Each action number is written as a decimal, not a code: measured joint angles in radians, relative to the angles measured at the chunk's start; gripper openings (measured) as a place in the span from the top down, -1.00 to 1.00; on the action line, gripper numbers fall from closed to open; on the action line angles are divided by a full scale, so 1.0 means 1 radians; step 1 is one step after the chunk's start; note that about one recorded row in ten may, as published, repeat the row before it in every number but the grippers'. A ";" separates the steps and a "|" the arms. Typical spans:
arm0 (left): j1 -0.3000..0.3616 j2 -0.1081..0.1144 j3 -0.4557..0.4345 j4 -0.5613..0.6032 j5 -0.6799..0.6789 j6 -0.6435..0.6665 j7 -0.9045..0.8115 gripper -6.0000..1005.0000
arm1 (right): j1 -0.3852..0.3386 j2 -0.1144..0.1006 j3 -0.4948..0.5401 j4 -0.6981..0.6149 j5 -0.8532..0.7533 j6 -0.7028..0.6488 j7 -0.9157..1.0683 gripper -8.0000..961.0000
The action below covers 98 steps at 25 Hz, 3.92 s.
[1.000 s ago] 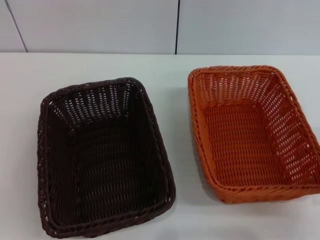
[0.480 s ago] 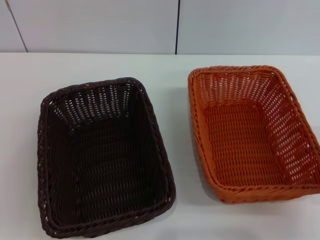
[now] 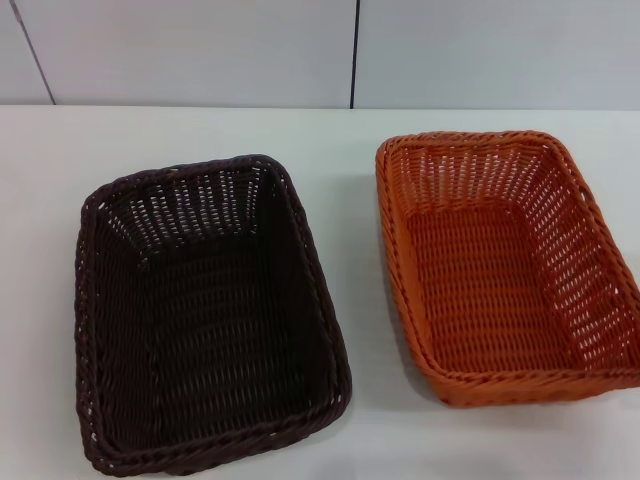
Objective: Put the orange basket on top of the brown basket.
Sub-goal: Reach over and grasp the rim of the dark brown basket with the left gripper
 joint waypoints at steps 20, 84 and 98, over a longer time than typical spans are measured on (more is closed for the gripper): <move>-0.223 -0.056 -0.168 -0.351 0.017 -1.010 0.006 -0.41 | -0.007 0.000 -0.003 0.034 0.027 -0.004 0.002 -0.51; -0.454 -0.051 -0.062 -0.159 0.015 -1.229 0.277 0.47 | -0.002 0.000 0.003 0.045 0.030 -0.001 0.002 -0.51; -0.752 -0.049 -0.343 -0.012 -0.194 -1.503 0.822 0.48 | -0.016 0.000 -0.002 0.036 0.029 0.006 0.002 -0.51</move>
